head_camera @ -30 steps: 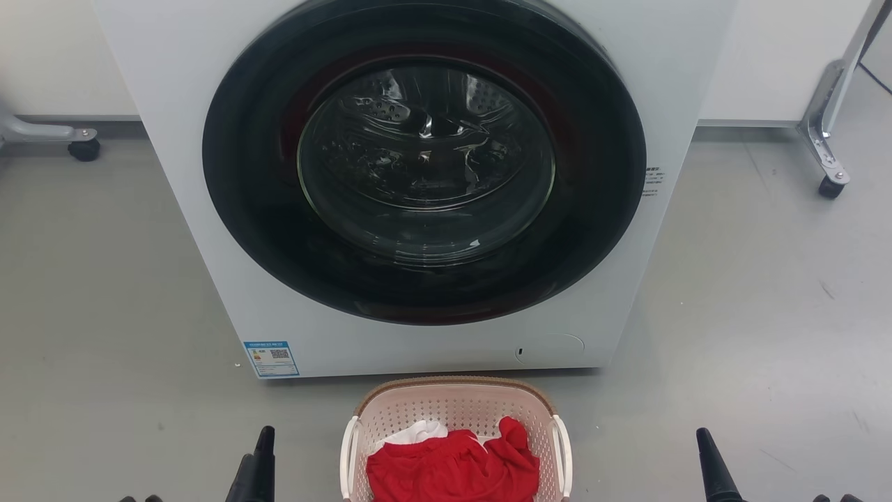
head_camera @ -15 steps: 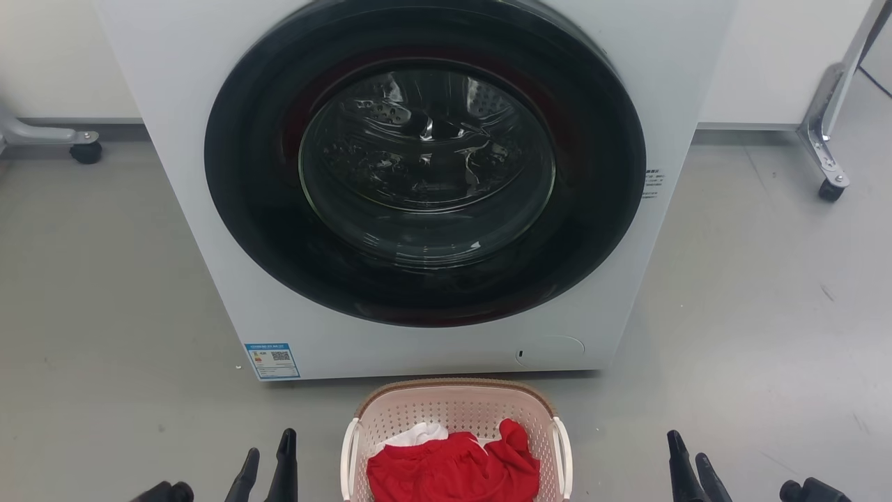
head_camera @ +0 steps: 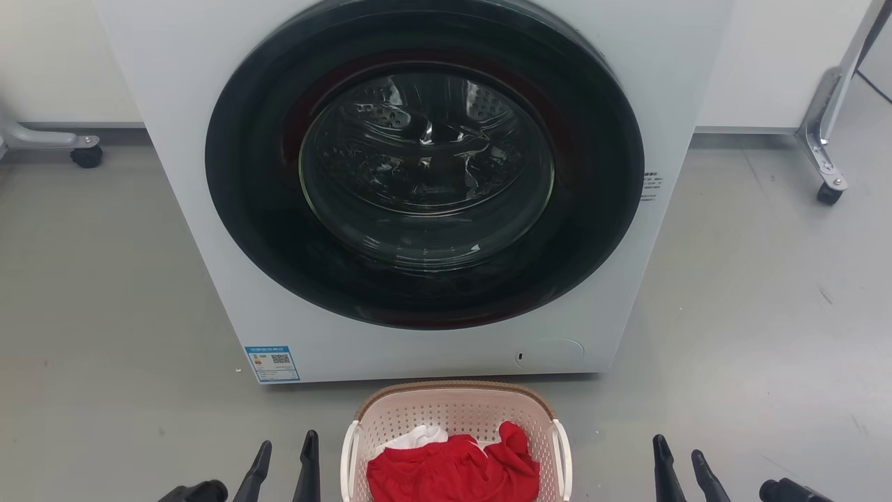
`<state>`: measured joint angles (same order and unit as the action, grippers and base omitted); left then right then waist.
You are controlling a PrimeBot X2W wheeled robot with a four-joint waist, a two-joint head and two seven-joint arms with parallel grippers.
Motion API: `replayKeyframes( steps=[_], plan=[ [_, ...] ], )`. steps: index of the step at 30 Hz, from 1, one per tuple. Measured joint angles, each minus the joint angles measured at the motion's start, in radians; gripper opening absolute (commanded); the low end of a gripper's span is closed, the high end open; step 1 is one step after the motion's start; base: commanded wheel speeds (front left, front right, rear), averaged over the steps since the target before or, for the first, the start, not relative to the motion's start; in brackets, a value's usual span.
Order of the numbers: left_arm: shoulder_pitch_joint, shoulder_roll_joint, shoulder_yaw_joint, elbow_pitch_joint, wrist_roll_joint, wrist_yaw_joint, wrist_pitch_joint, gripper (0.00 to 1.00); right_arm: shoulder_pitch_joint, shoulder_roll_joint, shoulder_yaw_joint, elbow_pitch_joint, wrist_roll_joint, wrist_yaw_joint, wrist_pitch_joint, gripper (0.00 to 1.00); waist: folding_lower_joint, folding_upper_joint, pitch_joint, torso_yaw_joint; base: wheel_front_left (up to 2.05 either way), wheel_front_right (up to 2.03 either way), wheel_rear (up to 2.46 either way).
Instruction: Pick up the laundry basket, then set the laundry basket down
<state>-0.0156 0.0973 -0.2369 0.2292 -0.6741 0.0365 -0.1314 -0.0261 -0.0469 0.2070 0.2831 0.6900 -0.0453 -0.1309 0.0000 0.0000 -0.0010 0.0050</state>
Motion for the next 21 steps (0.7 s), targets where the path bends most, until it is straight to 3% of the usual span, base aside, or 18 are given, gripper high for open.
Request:
replayKeyframes(
  steps=[21],
  plan=[
    [0.004,0.013,-0.084,-0.009,0.276,0.044,-0.078,1.0,0.02,-0.001,0.08,-0.031,-0.288,-0.053,-0.076,1.0,0.0,0.0,0.003,0.003,0.0,0.0,0.0]
  ],
)
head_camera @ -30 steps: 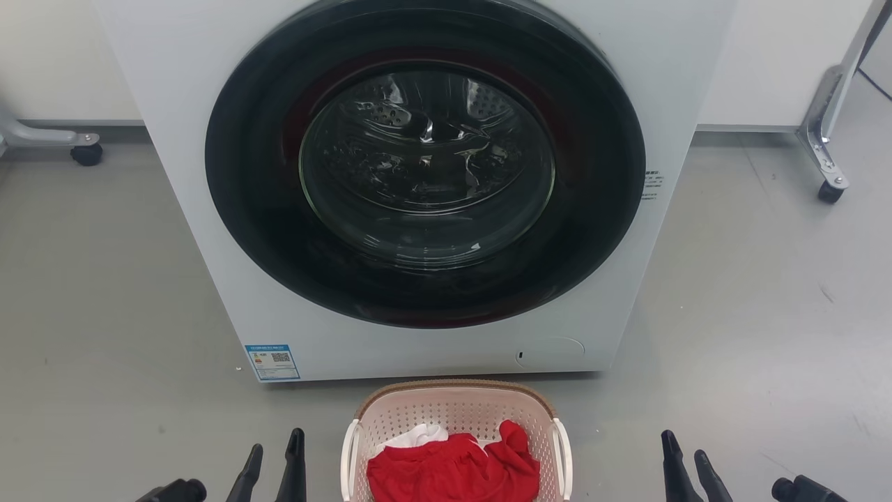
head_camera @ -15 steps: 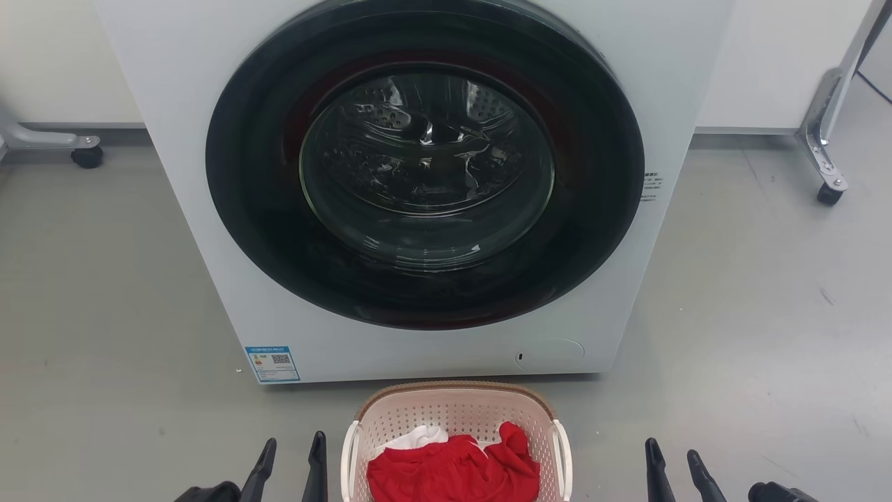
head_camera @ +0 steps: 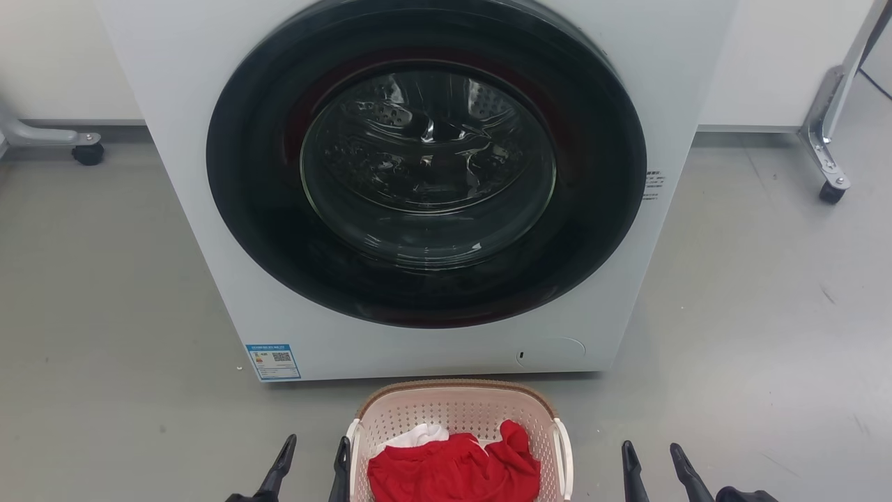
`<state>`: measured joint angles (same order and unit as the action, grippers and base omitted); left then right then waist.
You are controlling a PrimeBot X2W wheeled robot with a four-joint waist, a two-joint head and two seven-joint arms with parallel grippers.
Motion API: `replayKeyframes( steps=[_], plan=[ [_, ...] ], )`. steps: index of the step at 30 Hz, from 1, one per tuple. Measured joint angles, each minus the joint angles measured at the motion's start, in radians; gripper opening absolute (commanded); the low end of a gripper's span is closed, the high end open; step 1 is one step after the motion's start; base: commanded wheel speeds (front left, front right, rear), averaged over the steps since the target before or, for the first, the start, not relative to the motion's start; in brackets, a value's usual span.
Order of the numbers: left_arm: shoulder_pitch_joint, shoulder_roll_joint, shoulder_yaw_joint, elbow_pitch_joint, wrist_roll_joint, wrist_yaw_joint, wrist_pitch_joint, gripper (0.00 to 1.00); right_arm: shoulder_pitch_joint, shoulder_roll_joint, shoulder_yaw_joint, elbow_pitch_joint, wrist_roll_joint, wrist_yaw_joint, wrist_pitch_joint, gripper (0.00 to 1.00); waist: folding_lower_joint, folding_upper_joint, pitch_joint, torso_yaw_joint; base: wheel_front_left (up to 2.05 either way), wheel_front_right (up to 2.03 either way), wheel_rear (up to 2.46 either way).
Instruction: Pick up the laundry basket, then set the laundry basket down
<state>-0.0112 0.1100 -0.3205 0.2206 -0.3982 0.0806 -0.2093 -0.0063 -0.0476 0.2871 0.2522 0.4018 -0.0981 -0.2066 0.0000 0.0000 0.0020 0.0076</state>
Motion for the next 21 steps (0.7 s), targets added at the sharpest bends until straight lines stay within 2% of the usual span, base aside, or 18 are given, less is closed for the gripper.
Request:
replayKeyframes(
  steps=[11,21],
  plan=[
    [0.0,0.001,-0.033,0.0,0.148,0.025,-0.04,1.0,0.002,0.0,0.044,-0.014,-0.157,-0.027,-0.043,1.0,0.0,0.0,0.005,0.003,0.0,0.0,0.0],
    [0.0,-0.008,-0.008,0.003,0.135,0.025,-0.04,1.0,0.014,0.0,0.028,-0.014,-0.155,-0.027,-0.043,1.0,0.0,0.0,0.006,0.003,0.0,0.0,0.0]
  ],
)
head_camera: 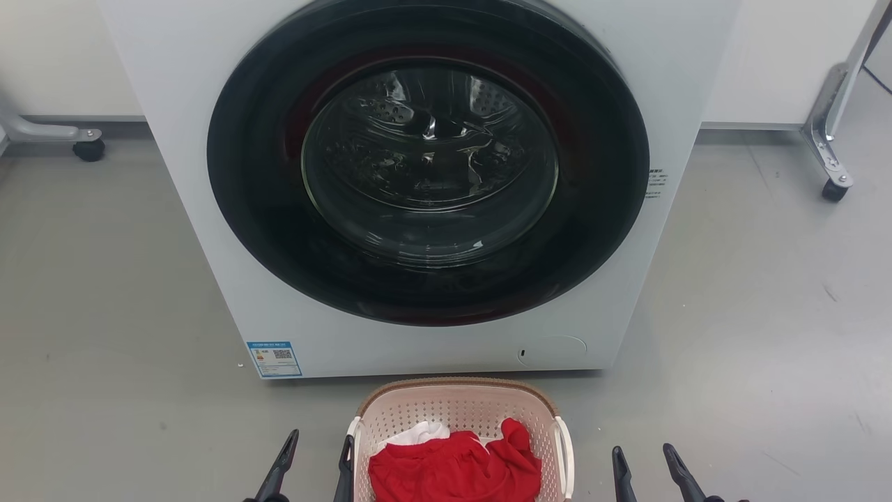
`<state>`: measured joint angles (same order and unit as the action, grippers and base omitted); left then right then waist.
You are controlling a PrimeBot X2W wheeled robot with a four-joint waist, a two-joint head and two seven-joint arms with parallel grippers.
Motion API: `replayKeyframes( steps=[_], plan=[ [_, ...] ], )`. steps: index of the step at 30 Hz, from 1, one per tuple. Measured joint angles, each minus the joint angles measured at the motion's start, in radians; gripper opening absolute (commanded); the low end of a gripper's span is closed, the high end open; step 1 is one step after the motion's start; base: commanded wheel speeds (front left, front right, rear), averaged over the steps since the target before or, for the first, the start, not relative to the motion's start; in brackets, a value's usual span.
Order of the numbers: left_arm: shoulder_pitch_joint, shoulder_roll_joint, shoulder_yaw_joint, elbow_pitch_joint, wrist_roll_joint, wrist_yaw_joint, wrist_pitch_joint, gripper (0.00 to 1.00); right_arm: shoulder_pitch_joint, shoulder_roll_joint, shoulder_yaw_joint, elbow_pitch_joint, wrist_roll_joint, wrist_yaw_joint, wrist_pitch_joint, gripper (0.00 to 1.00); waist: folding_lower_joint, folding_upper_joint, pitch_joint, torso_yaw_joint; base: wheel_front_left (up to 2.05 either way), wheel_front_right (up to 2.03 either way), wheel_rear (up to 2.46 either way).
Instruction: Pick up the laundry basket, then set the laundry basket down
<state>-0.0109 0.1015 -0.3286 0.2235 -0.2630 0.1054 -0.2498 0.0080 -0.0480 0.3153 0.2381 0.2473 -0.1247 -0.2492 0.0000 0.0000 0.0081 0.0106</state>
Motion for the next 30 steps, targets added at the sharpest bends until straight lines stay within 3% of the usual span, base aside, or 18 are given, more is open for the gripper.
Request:
replayKeyframes(
  steps=[30],
  plan=[
    [0.009,-0.011,0.027,0.015,-0.019,-0.009,0.0,1.0,0.001,0.0,0.005,-0.007,0.035,0.0,0.0,1.0,0.0,0.0,0.036,-0.002,0.0,0.0,0.0]
  ],
)
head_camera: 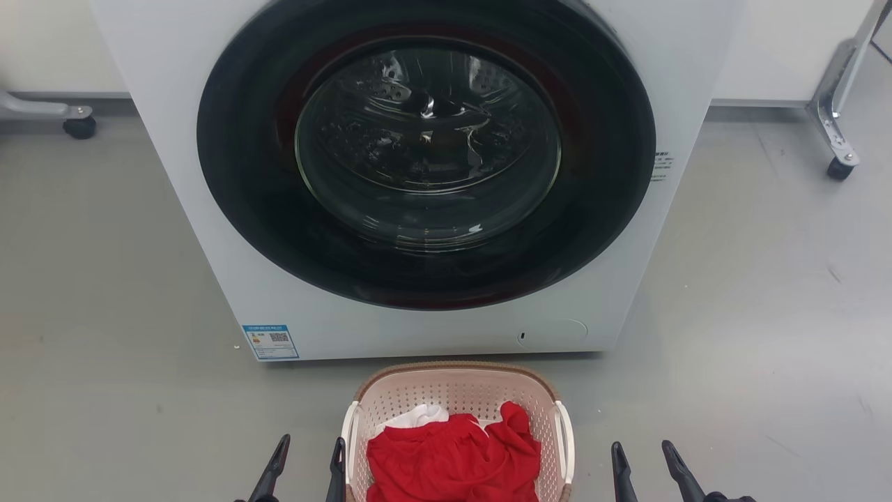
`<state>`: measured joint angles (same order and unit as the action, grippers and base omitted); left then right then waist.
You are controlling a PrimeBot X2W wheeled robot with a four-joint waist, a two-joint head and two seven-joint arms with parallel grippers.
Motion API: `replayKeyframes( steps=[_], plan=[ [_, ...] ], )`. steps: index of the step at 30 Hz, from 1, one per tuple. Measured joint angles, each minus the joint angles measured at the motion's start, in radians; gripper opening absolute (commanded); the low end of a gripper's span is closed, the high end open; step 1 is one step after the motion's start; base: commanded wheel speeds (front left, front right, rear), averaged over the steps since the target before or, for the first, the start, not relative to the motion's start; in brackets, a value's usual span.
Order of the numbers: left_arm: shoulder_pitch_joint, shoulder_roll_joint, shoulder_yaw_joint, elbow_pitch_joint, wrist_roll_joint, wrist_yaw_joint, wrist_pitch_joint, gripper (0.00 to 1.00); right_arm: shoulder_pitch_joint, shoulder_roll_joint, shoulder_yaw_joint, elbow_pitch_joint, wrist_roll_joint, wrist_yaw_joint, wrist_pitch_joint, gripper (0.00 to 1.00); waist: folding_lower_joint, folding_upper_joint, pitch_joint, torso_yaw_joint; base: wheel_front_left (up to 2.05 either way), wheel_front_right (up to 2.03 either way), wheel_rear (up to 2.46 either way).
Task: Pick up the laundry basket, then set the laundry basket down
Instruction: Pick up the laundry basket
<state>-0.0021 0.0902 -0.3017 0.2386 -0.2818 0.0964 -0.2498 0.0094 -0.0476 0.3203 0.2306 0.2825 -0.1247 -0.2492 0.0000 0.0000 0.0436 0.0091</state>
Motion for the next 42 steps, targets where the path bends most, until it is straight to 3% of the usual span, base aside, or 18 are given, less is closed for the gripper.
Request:
replayKeyframes(
  steps=[14,32,42],
  plan=[
    [-0.128,0.003,0.031,0.071,-0.013,-0.012,0.0,1.0,-0.163,0.0,-0.003,0.082,0.01,0.019,0.0,1.0,0.0001,0.0,0.117,-0.01,0.0,0.0,0.0],
    [-0.409,0.002,0.063,0.251,-0.027,-0.035,0.039,1.0,-0.472,-0.005,-0.031,0.296,0.01,0.062,0.0,1.0,0.0003,0.0002,0.344,-0.028,0.0,0.0,0.0],
    [-0.526,-0.006,0.078,0.366,-0.039,-0.036,0.052,1.0,-0.615,-0.007,-0.014,0.402,0.03,0.063,0.0,1.0,0.0002,0.0002,0.478,-0.033,0.0,0.0,0.0]
  ],
)
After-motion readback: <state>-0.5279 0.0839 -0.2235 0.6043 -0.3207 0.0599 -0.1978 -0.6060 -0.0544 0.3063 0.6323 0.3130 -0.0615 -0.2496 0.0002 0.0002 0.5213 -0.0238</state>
